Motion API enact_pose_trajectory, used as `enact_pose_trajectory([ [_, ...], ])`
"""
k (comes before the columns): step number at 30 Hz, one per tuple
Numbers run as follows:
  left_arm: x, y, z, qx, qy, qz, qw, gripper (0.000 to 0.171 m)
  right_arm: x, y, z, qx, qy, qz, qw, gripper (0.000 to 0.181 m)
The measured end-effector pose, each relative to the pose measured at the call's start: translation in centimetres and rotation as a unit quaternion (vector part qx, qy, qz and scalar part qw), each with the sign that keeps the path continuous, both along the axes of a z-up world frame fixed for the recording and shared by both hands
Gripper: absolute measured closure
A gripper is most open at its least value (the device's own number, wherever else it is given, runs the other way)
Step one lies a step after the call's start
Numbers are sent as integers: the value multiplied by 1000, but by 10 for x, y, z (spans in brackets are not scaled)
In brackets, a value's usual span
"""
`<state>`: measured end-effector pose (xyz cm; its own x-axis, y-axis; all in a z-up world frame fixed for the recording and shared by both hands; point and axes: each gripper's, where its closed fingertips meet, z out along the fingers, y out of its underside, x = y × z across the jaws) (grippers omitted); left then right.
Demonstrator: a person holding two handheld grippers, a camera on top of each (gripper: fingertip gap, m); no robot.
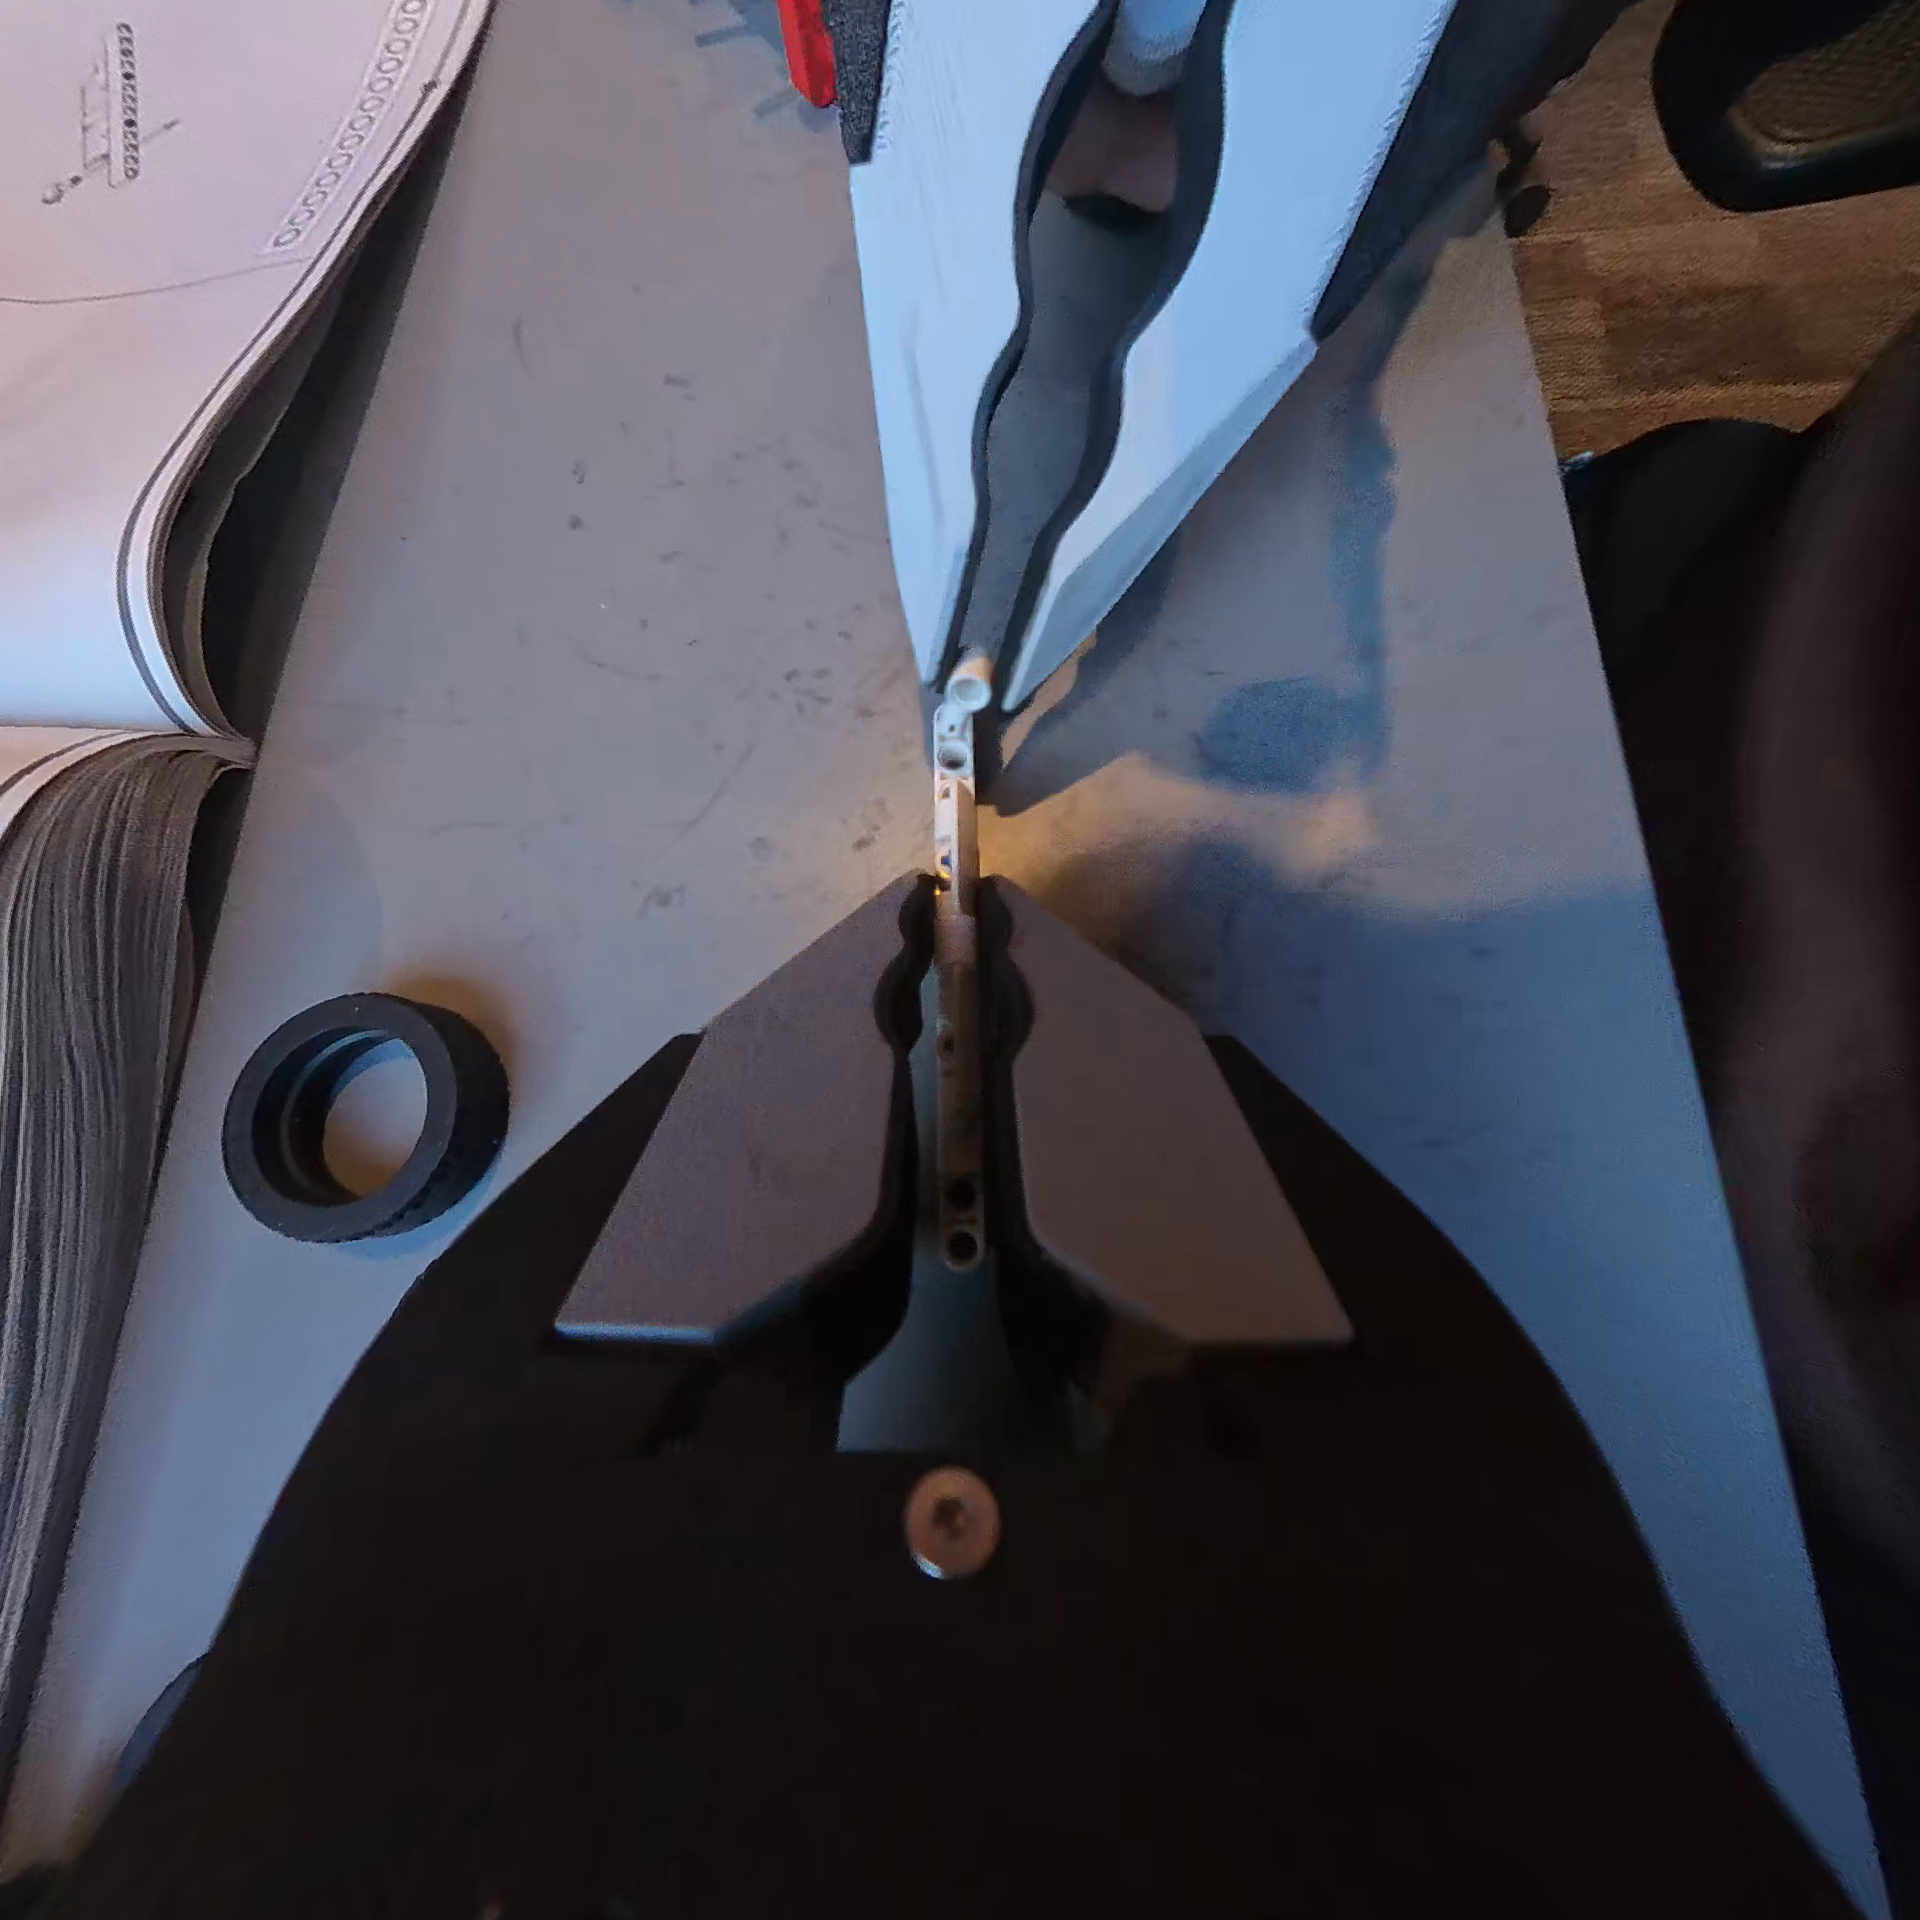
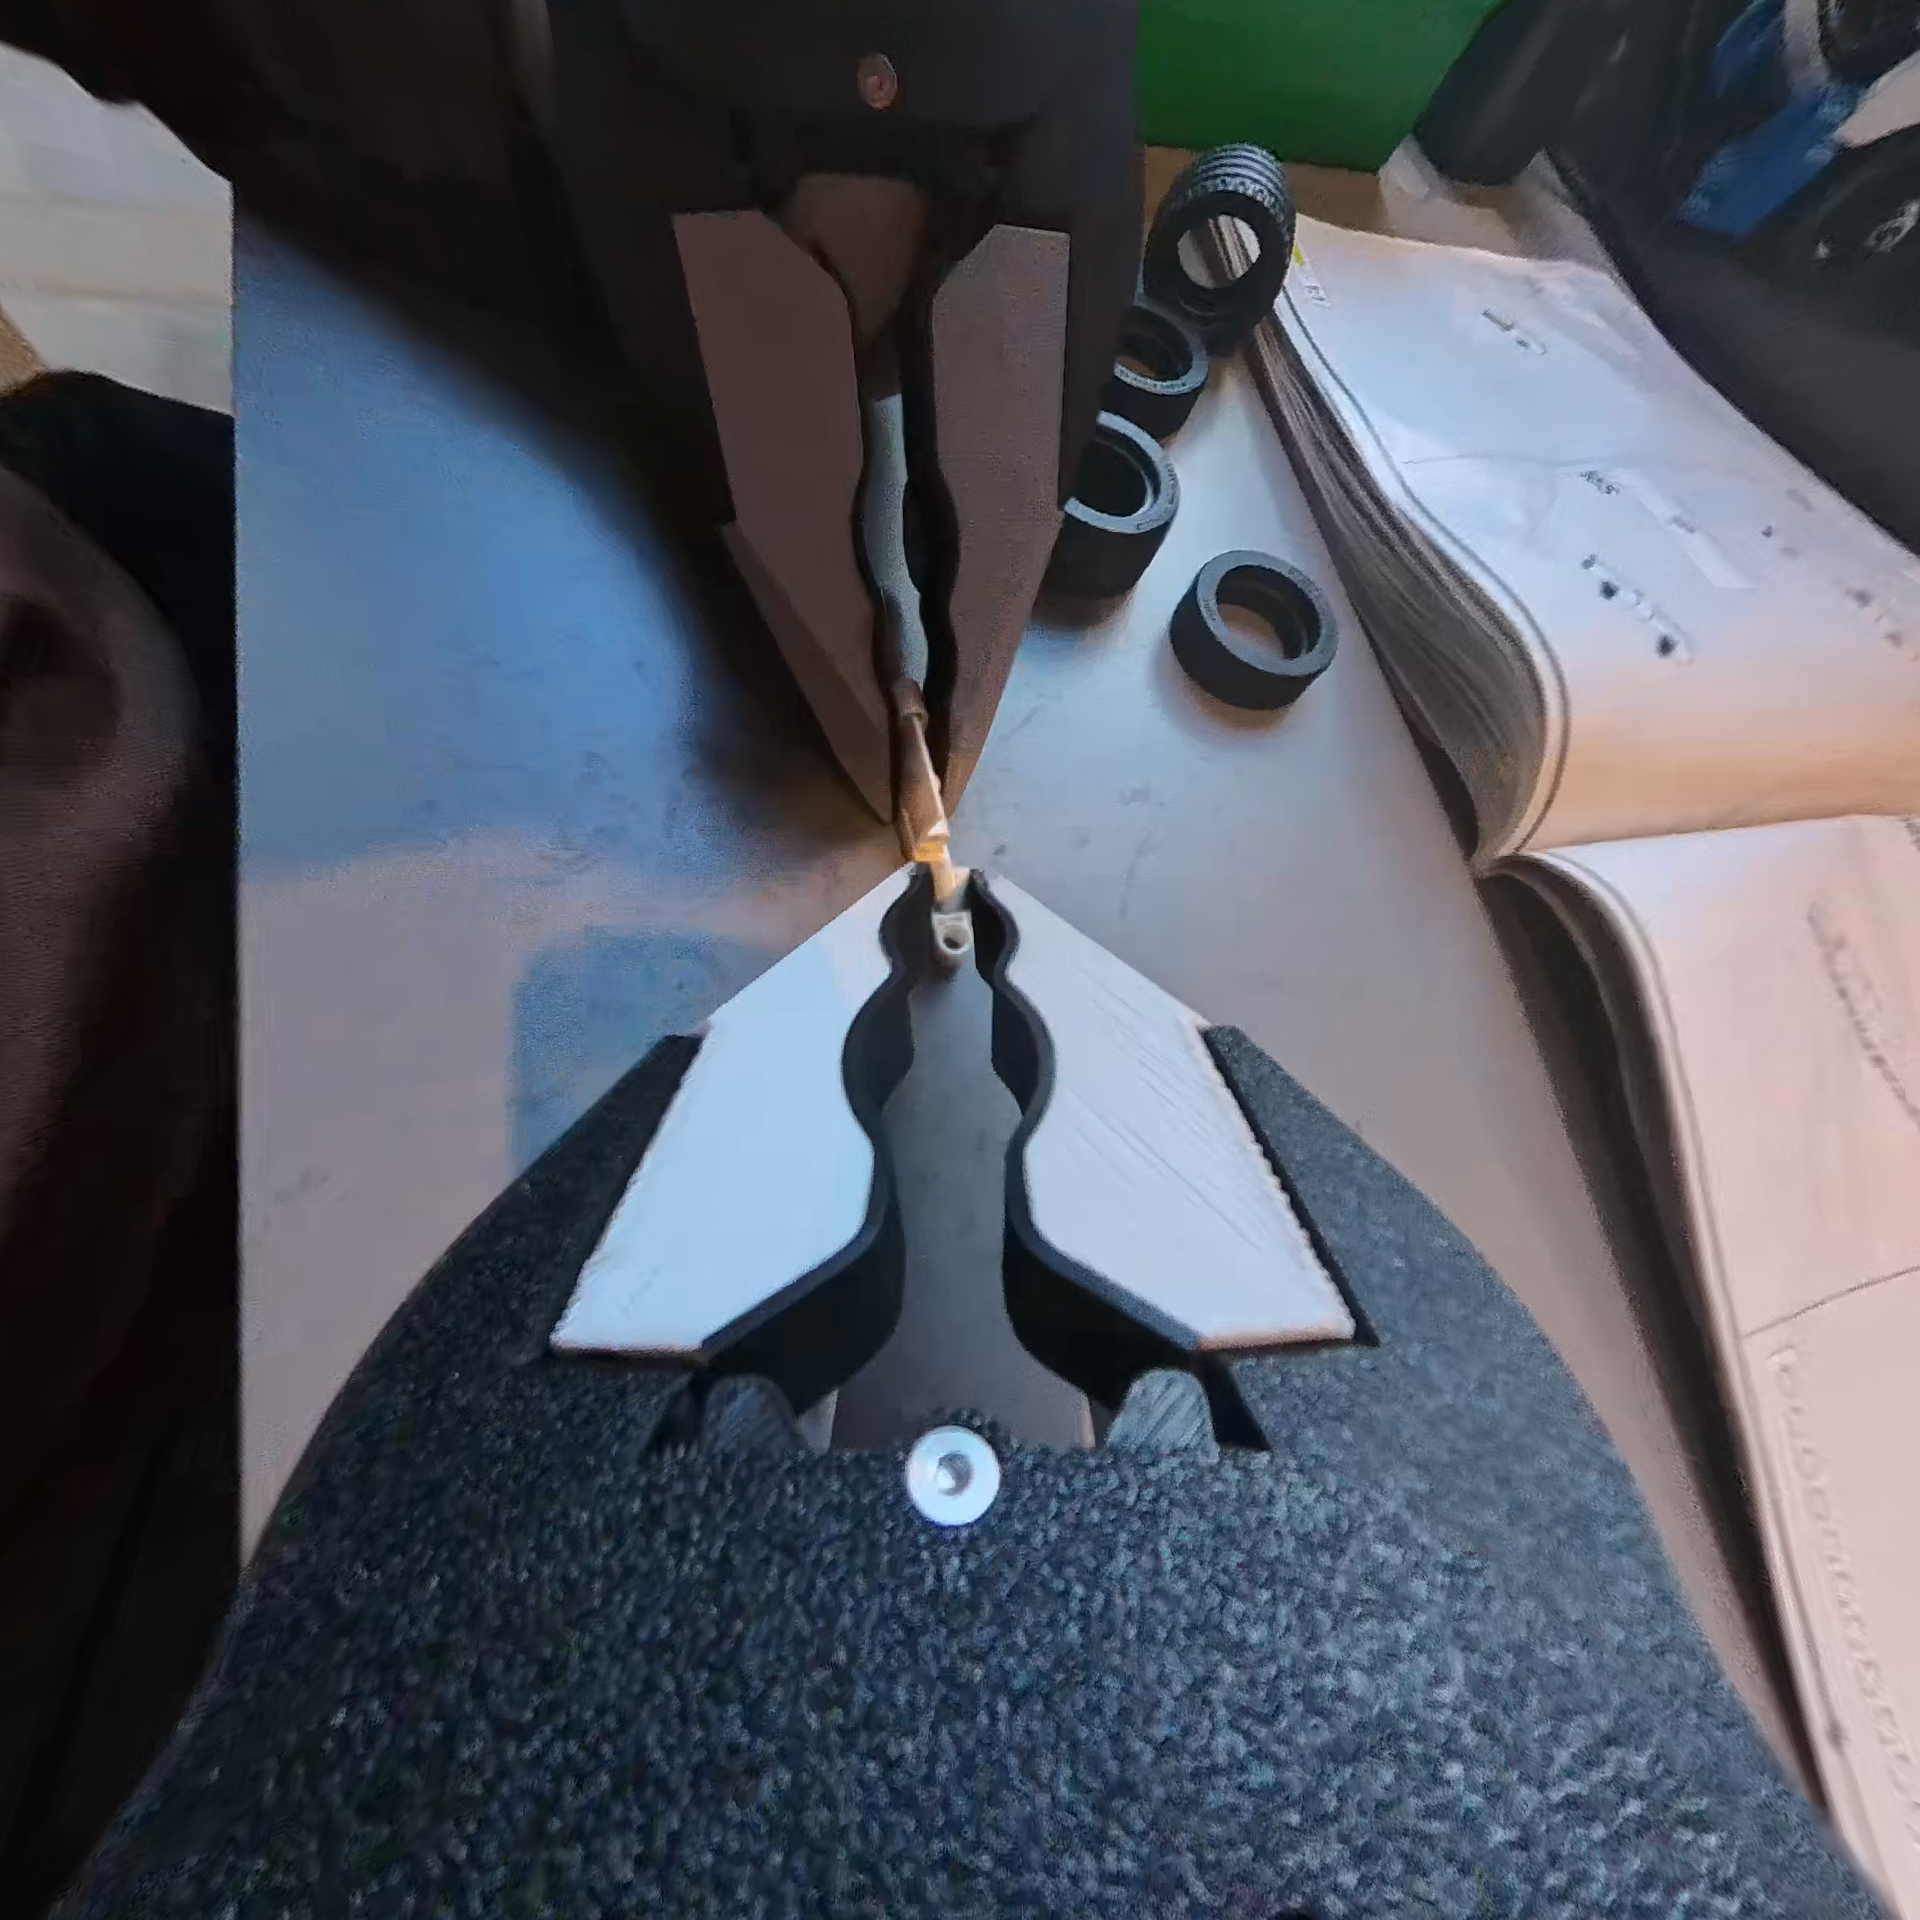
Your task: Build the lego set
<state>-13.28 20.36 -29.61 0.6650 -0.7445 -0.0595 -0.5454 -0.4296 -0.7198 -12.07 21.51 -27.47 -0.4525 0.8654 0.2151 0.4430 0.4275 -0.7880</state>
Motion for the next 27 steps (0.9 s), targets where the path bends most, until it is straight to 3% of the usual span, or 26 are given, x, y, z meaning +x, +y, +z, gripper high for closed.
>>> enact_pose_trajectory([
  [27,3,0,1,99,89,9,991,167,-3,-10,-6,172,-5,51,984,174],
])
